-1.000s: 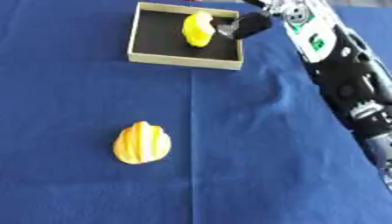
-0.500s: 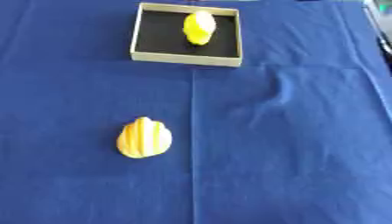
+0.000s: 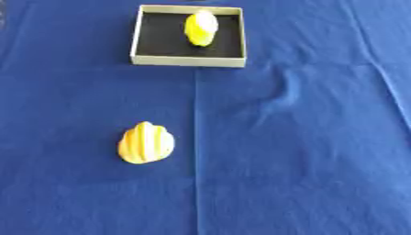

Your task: Pick up objects on the table and place them in the box.

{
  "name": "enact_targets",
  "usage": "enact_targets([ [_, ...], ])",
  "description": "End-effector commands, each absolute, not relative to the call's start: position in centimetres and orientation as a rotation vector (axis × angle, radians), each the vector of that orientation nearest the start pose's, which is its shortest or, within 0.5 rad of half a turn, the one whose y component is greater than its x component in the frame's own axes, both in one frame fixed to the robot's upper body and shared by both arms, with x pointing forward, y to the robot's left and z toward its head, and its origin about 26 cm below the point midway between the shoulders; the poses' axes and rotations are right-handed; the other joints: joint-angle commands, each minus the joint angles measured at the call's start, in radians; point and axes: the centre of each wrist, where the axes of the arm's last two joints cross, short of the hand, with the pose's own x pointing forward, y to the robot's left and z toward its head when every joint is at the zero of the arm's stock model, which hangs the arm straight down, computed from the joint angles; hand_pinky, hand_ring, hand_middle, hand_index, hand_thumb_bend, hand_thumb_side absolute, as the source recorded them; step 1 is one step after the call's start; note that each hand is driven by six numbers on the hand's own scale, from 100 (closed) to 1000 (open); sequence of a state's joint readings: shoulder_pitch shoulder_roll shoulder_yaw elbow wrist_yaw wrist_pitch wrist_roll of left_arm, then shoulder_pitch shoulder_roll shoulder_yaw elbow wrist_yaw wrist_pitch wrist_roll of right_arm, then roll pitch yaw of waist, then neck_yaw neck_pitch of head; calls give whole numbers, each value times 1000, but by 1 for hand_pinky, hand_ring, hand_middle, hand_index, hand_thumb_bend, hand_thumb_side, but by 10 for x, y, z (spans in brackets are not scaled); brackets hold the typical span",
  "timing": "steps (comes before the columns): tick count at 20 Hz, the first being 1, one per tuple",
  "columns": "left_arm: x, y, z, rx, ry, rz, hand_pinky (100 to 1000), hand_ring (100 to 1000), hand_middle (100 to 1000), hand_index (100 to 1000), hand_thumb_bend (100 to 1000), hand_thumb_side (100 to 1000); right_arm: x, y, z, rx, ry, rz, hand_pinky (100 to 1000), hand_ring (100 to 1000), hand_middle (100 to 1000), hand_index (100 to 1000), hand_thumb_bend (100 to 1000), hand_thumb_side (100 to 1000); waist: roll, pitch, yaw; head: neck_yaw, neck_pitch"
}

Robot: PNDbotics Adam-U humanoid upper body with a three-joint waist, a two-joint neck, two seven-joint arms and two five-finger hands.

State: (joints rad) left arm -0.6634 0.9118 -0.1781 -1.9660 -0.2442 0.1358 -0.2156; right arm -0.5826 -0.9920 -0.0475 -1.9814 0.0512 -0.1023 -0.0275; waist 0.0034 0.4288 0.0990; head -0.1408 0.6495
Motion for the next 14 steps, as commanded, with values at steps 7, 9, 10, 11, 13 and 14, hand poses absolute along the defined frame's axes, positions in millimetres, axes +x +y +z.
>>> enact_targets([
  [7,296,248,340,793,-1788,-1597,908,885,818,886,386,709,273,-324,372,1111,3003,-1154,898,934,880,918,100,486,8,-29,-4,8,5],
  [9,298,243,337,772,-1762,-1605,906,882,815,886,390,702,273,-324,371,1112,3010,-1149,897,934,880,918,100,489,9,-29,-3,9,6],
  [10,300,240,335,756,-1745,-1614,906,882,815,886,392,701,274,-325,369,1113,3013,-1149,897,934,880,918,100,490,9,-29,-3,10,6],
  [11,302,237,332,740,-1728,-1624,907,883,816,887,393,703,274,-325,368,1116,3014,-1152,897,934,880,918,100,492,9,-29,-3,10,6],
  [13,307,230,328,709,-1704,-1644,909,885,819,890,404,692,274,-325,366,1122,3016,-1157,897,934,880,918,100,495,9,-30,-3,12,8],
  [14,309,227,326,694,-1692,-1657,910,886,821,893,408,687,275,-325,365,1126,3017,-1159,897,934,880,917,100,494,9,-31,-3,12,9],
])
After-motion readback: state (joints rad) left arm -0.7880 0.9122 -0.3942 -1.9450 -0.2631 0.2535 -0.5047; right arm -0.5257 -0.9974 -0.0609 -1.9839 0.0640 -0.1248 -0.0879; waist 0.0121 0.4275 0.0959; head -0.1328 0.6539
